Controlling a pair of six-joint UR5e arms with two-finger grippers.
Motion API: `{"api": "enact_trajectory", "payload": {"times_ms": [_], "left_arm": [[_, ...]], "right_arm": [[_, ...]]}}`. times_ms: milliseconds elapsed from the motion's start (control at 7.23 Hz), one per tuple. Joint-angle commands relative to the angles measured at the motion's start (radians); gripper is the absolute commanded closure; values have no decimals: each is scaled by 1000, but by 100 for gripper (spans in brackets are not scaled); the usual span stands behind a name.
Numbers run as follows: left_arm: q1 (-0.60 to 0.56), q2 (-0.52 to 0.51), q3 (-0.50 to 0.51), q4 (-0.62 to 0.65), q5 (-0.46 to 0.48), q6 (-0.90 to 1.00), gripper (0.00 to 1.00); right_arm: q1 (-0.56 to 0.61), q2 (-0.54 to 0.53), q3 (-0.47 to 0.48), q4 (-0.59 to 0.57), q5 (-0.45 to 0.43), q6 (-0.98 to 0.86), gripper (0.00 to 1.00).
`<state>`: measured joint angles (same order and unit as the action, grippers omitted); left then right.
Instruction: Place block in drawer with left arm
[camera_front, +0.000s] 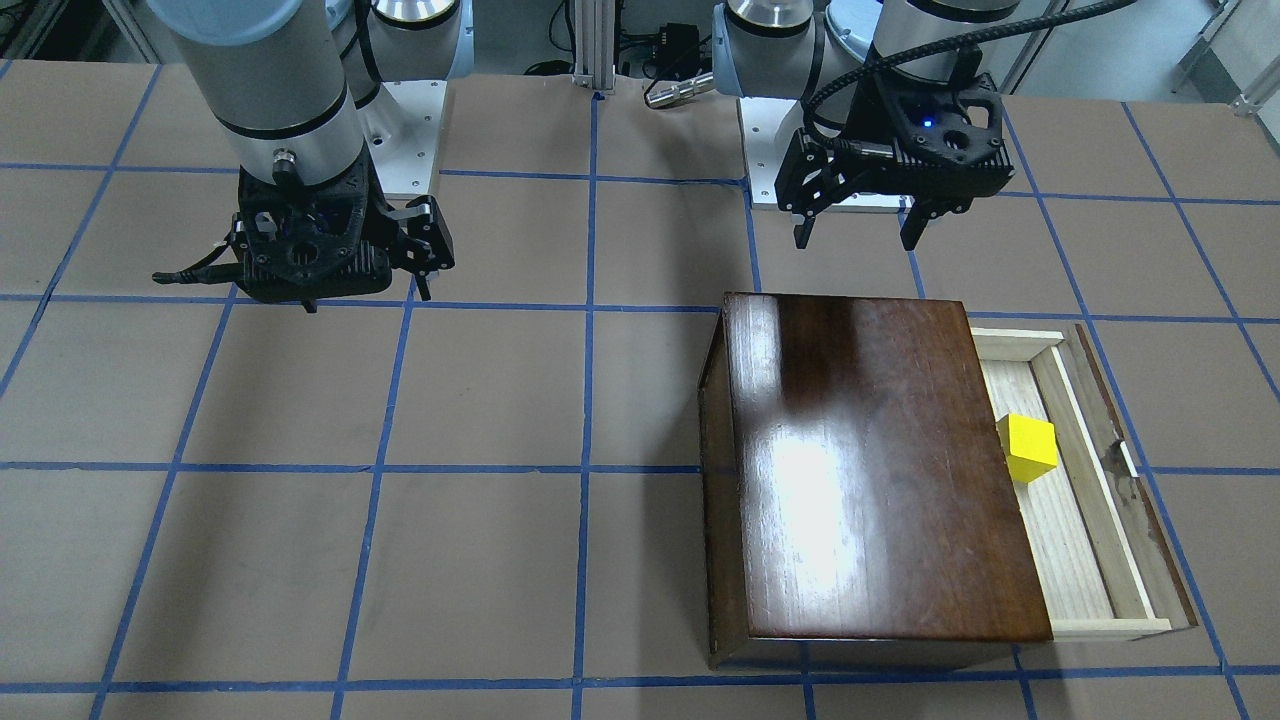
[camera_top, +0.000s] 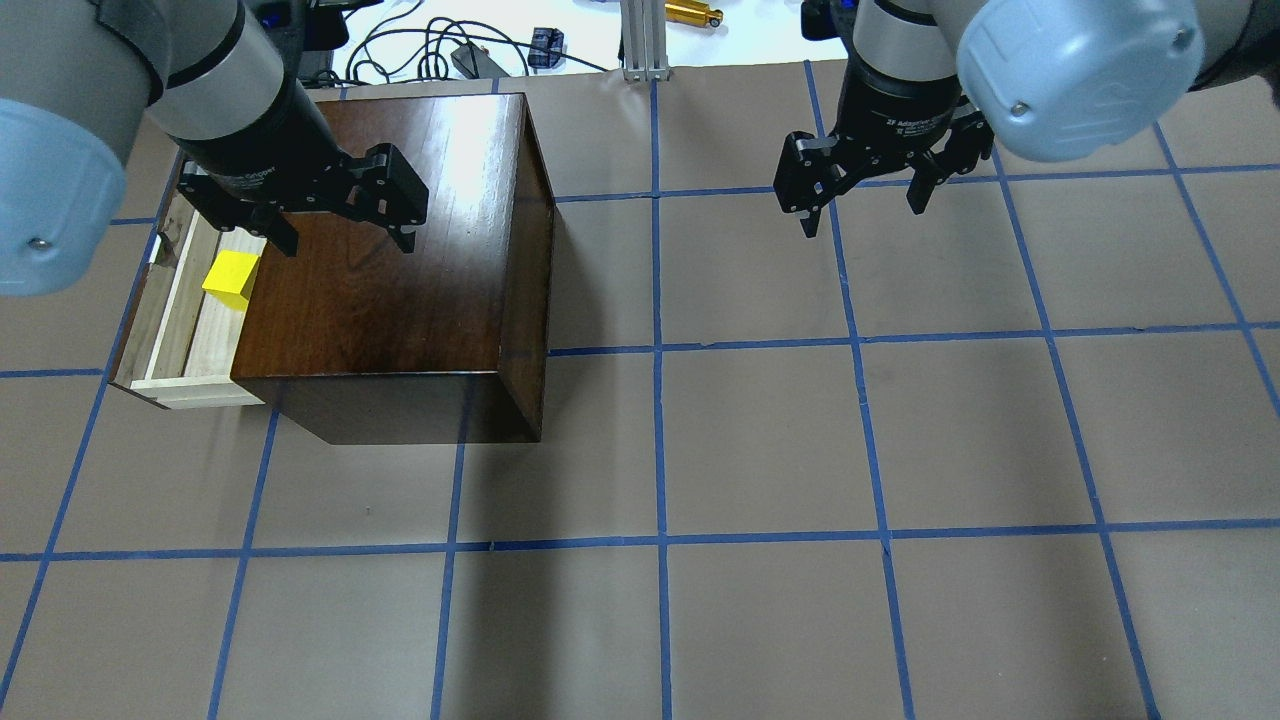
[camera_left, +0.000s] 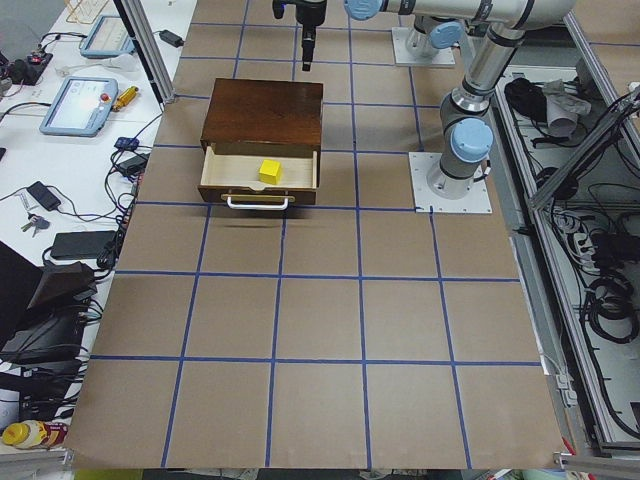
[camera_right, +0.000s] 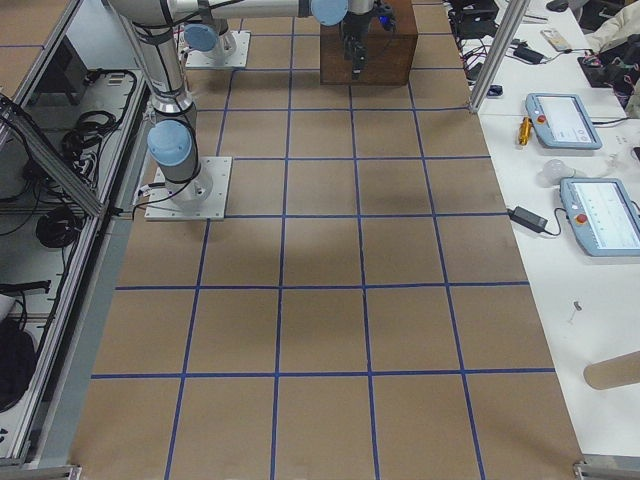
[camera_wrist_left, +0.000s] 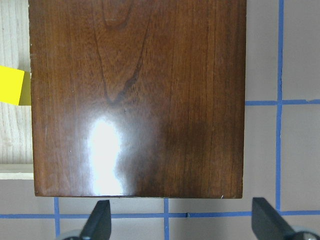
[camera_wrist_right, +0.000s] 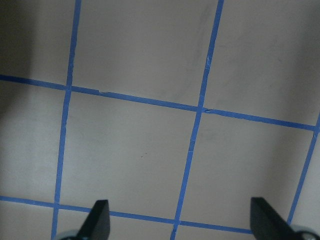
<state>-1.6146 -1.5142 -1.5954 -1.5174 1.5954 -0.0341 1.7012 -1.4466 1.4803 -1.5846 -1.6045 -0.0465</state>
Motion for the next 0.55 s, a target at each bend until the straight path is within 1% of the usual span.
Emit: {"api": "enact_trajectory", "payload": {"times_ms": [0,415], "left_arm": [[2,3,2,-3,1,5,0],[4,5,2,-3,3,10,0]], "right_arm": [[0,0,0,0,2,1,0],[0,0,0,0,0,-1,0]]}}
